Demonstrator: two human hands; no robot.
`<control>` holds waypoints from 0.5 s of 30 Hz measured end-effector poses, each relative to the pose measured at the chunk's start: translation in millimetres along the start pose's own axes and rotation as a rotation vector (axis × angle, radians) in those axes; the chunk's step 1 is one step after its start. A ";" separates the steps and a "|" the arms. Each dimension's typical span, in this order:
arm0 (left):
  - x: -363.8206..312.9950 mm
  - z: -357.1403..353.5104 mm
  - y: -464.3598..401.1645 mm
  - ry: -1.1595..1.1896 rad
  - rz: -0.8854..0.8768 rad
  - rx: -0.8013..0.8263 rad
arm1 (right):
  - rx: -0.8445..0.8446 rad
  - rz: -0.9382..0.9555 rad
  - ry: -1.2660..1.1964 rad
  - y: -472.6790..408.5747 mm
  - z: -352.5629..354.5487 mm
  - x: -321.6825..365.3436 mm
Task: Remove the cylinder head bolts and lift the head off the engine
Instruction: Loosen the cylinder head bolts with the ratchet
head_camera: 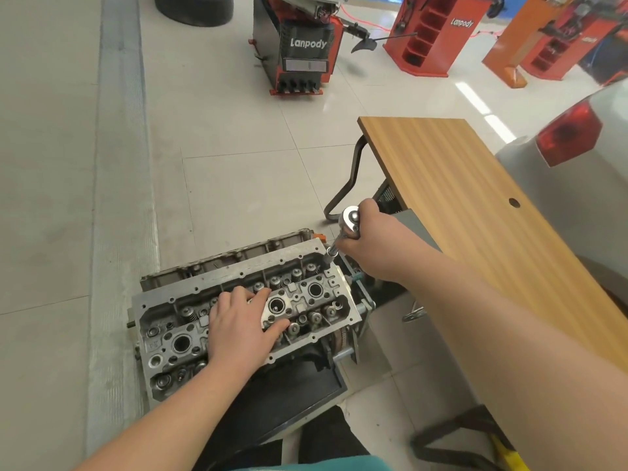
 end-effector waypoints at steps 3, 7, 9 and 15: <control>3.9 -1.9 0.2 0.001 -0.004 0.006 | -0.004 -0.028 -0.026 4.0 -0.7 3.0; 7.5 -3.0 0.7 -0.002 0.005 0.007 | -0.013 -0.061 -0.107 8.2 -5.5 4.9; 10.4 -3.8 1.0 -0.002 0.001 0.004 | -0.018 -0.062 -0.127 9.1 -7.6 4.6; 16.6 -2.7 -0.5 -0.010 0.036 0.035 | 0.000 0.001 -0.107 9.7 -6.9 -0.1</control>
Point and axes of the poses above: each hand's wrist, its own y-axis away from the middle knuckle, its own z-axis out of the back of the hand, x = y × z, the point moved 4 cm from there along -y, towards the middle knuckle, and after that the axes turned 12 degrees about y, right-handed, at the moved point
